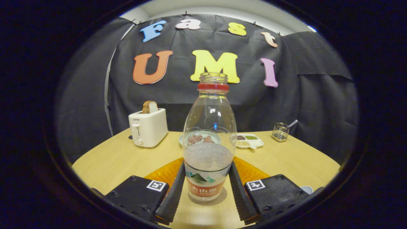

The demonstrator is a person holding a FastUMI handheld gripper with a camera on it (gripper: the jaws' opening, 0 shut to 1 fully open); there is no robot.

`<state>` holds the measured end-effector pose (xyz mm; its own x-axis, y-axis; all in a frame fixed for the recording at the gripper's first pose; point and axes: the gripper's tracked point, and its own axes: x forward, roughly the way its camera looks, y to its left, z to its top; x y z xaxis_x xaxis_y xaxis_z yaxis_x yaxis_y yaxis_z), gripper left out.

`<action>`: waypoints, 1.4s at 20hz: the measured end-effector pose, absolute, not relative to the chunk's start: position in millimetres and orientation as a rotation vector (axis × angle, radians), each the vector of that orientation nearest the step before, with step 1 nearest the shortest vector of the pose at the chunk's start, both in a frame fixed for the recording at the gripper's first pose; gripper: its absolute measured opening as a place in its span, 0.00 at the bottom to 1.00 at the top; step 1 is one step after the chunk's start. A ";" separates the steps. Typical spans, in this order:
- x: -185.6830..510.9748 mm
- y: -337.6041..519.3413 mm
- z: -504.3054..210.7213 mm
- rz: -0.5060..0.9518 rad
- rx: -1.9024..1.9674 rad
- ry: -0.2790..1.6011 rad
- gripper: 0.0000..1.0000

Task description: Take the bottle from table, then pour the juice into the cup, finally place the bottle on the coaster

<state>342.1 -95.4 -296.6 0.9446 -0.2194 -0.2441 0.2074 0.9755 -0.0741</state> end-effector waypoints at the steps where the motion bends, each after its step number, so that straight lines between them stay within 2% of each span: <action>1: 345.8 -98.1 -301.2 -0.219 -0.042 0.258 0.77; 16: 358.3 -105.2 -333.1 -0.196 -0.034 0.325 0.83; 18: 355.3 -104.4 -333.5 -0.193 -0.041 0.337 0.90; 20: 351.1 -101.8 -324.8 -0.186 -0.045 0.325 1.00; 28: 304.6 -92.7 -263.1 -0.180 -0.068 0.261 1.00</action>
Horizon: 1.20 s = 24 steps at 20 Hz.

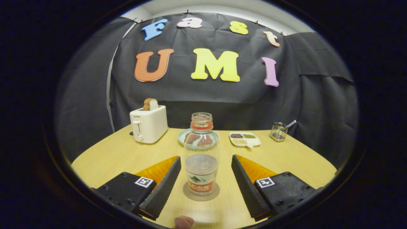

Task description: Take the bottle from table, then pour the juice into the cup, finally place the bottle on the coaster

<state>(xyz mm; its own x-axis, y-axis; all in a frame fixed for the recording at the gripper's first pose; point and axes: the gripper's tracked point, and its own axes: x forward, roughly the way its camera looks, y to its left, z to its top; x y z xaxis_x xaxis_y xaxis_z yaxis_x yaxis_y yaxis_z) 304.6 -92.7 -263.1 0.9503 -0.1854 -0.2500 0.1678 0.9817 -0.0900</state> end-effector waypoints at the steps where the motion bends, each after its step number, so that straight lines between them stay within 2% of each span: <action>1: 294.0 -92.5 -251.3 -0.184 -0.075 0.249 1.00; 9: 185.6 -79.6 -121.7 -0.174 0.004 0.090 1.00; 12: 143.8 -72.0 -93.9 -0.166 -0.013 0.051 1.00; 18: 72.9 -46.8 -77.6 -0.118 0.005 0.009 1.00; 24: 32.5 -39.5 -74.3 -0.084 0.027 -0.019 1.00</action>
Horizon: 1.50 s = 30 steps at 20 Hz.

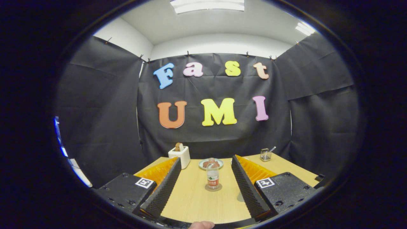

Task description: Take the bottle from table, then pour the juice into the cup, finally place the bottle on the coaster

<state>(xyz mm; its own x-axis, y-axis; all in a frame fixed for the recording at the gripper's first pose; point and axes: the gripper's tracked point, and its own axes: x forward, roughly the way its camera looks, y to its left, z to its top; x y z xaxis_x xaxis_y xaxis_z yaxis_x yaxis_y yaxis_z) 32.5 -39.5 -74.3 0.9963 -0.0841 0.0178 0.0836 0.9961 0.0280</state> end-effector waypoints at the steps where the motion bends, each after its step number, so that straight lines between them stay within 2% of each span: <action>1: 28.2 -40.7 -74.6 -0.085 0.030 -0.020 1.00; 8: 17.5 -48.1 -69.4 -0.099 0.001 -0.028 1.00; 30: 10.0 -20.0 -73.5 -0.023 0.003 -0.034 1.00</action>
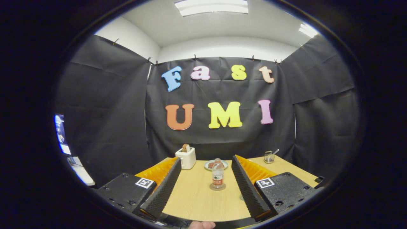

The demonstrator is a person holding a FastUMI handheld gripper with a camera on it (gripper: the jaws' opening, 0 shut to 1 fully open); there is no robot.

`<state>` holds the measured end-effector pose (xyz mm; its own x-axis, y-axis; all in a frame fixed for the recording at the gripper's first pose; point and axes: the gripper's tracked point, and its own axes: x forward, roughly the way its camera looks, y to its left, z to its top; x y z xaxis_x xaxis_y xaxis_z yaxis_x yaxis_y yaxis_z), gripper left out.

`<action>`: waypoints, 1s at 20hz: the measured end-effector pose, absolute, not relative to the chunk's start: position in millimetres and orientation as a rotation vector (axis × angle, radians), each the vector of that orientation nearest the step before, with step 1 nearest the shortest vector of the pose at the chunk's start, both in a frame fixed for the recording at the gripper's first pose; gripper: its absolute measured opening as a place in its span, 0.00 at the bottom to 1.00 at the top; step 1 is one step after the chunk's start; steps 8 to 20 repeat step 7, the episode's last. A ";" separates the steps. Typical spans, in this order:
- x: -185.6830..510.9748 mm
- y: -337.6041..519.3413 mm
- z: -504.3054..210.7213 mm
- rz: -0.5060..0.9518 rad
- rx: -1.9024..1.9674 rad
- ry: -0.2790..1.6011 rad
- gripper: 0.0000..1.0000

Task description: Take the bottle from table, then pour the juice into the cup, finally place the bottle on the coaster

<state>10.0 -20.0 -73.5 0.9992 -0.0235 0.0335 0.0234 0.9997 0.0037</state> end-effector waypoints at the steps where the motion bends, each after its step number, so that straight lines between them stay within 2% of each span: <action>1: 10.8 -21.3 -76.4 -0.024 0.012 -0.025 1.00; 20: 12.8 -30.9 -68.0 -0.044 -0.001 -0.039 1.00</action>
